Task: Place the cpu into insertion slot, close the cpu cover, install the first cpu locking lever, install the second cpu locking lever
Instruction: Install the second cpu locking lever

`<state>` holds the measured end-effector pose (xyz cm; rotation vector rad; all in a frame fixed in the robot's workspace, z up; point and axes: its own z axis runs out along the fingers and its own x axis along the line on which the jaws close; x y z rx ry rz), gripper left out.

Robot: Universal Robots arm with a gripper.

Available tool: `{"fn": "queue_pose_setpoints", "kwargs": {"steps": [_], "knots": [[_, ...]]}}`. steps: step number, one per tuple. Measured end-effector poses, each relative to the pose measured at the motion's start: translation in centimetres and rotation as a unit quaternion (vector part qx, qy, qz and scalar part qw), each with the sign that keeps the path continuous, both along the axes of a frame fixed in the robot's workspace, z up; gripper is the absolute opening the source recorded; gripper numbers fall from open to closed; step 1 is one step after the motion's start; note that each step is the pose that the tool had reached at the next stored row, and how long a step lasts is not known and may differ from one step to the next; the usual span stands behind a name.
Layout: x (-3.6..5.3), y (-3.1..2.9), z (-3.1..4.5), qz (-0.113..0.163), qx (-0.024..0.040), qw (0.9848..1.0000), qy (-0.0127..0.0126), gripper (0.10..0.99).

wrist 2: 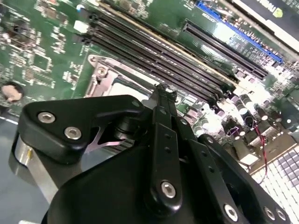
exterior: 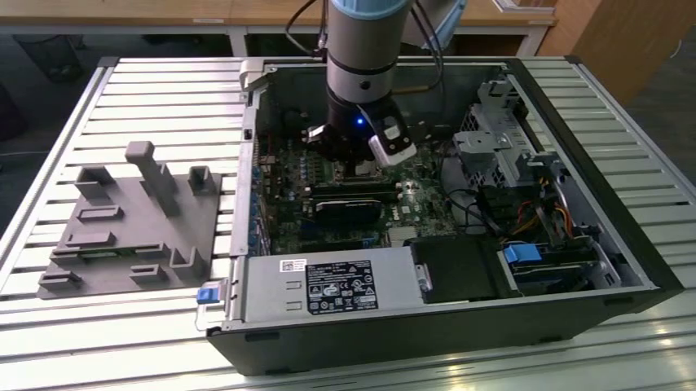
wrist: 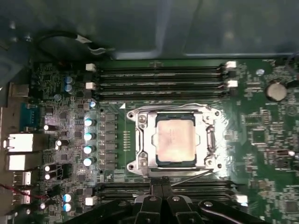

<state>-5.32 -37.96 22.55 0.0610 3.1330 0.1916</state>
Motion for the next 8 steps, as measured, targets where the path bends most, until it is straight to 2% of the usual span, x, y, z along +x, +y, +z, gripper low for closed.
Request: {"fn": "queue_pose_setpoints", "kwargs": {"steps": [3,5,8], "knots": [[-0.06,-0.19,-0.49,0.0,0.0008,1.0,0.0001,0.122],[-0.17,-0.57,-0.64,0.0,0.0033,1.0,0.0,0.122],[-0.43,-0.84,-0.74,0.0,0.0088,1.0,0.0,0.122]]}}
